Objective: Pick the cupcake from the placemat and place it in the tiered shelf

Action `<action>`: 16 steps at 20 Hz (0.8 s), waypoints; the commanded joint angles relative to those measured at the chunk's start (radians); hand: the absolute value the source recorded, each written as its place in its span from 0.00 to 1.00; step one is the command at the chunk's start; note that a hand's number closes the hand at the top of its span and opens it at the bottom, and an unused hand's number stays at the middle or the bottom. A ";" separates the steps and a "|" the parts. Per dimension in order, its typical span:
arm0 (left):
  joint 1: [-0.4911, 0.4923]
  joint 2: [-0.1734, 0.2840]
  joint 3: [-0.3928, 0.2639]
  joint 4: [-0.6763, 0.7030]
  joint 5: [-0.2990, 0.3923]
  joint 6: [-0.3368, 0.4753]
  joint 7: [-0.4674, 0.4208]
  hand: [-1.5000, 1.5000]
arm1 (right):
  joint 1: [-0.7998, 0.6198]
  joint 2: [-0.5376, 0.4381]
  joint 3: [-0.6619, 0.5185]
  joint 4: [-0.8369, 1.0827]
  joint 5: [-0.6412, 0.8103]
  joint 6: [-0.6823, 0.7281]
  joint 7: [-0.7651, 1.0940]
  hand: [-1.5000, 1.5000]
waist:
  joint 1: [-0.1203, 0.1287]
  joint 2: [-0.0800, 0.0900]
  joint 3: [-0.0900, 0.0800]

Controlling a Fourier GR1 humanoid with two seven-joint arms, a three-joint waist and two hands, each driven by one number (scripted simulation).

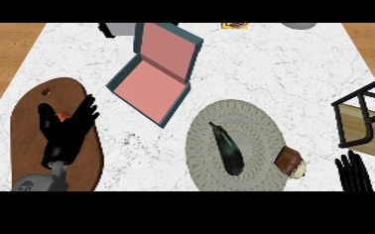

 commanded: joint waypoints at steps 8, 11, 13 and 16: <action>0.061 -0.061 0.021 -0.055 -0.064 -0.002 0.047 0.50 | -0.138 0.077 0.026 0.023 0.112 -0.152 0.122 0.00 | 0.005 0.004 -0.004; 0.093 -0.042 0.056 -0.067 -0.059 -0.054 0.036 0.50 | -0.131 0.074 0.005 0.092 0.127 -0.149 0.085 0.00 | 0.005 0.004 -0.004; 0.039 -0.074 0.070 -0.030 -0.099 -0.041 0.050 0.50 | -0.130 0.087 0.014 0.055 0.125 -0.148 0.107 0.00 | 0.002 0.004 -0.004; 0.030 -0.068 0.106 0.039 -0.093 -0.078 -0.002 0.50 | -0.209 0.109 0.017 0.151 0.167 -0.199 0.079 0.00 | 0.003 0.005 -0.004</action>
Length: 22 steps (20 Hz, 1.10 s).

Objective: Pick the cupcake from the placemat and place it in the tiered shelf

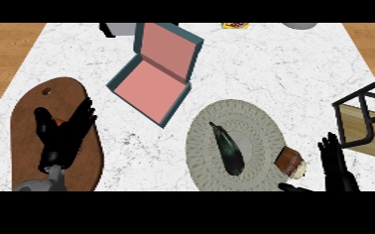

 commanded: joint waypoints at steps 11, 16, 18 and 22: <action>0.015 -0.063 0.047 -0.007 -0.072 -0.024 0.055 0.50 | -0.112 0.013 -0.024 0.092 0.002 -0.018 -0.055 0.00 | 0.001 0.003 -0.004; 0.016 -0.057 0.030 -0.033 -0.072 -0.028 0.060 0.50 | -0.178 -0.040 0.081 0.176 0.209 -0.064 -0.169 1.00 | 0.007 0.004 -0.003; 0.003 -0.025 0.081 -0.057 -0.047 -0.052 0.113 0.50 | -0.222 -0.002 0.064 0.223 0.150 -0.032 -0.195 1.00 | 0.004 0.004 -0.004; -0.027 -0.047 0.100 0.065 -0.067 -0.070 0.024 0.50 | -0.125 0.076 0.112 0.096 0.145 -0.077 -0.234 1.00 | -0.002 0.004 -0.004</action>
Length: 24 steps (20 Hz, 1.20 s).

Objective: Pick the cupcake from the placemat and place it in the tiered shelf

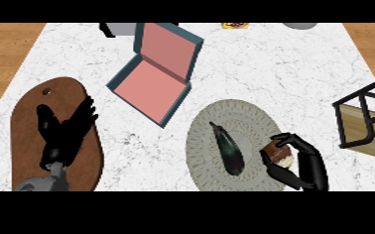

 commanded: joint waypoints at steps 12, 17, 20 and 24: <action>0.062 0.006 0.024 -0.020 -0.002 -0.006 0.003 0.50 | 0.331 -0.509 0.031 -0.278 0.294 0.139 0.237 1.00 | -0.016 -0.003 -0.010; 0.055 -0.009 0.032 0.000 0.002 0.009 0.017 0.50 | 0.493 -0.562 -0.159 -0.693 0.125 0.165 0.303 1.00 | -0.053 -0.008 -0.011; 0.057 0.001 0.039 0.008 -0.009 0.007 -0.008 0.50 | 0.574 -0.588 -0.314 -0.846 0.035 0.179 0.363 1.00 | -0.065 -0.007 -0.011; 0.085 0.005 0.038 -0.003 -0.001 -0.016 -0.020 0.50 | 0.654 -0.583 -0.529 -1.015 -0.116 0.211 0.502 1.00 | -0.057 -0.007 -0.010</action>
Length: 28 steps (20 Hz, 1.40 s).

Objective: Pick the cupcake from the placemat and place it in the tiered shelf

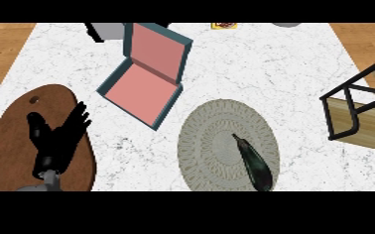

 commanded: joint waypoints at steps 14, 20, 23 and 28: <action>-0.013 -0.001 0.008 0.016 -0.002 -0.021 0.013 0.50 | -0.119 -0.375 -0.798 0.124 -0.697 0.255 0.558 1.00 | 0.050 0.012 0.001; -0.014 -0.003 -0.007 0.010 -0.017 -0.042 0.004 0.50 | -0.288 -0.576 -0.672 0.417 -0.590 0.244 0.518 1.00 | 0.075 0.018 0.003; -0.057 -0.021 -0.008 0.034 -0.024 -0.025 0.026 0.50 | -0.353 -0.640 -0.622 0.545 -0.557 0.292 0.464 1.00 | 0.070 0.017 0.003; -0.008 -0.038 -0.013 0.028 -0.030 -0.036 -0.019 0.50 | -0.441 -0.698 -0.496 0.711 -0.498 0.335 0.341 1.00 | 0.078 0.018 0.003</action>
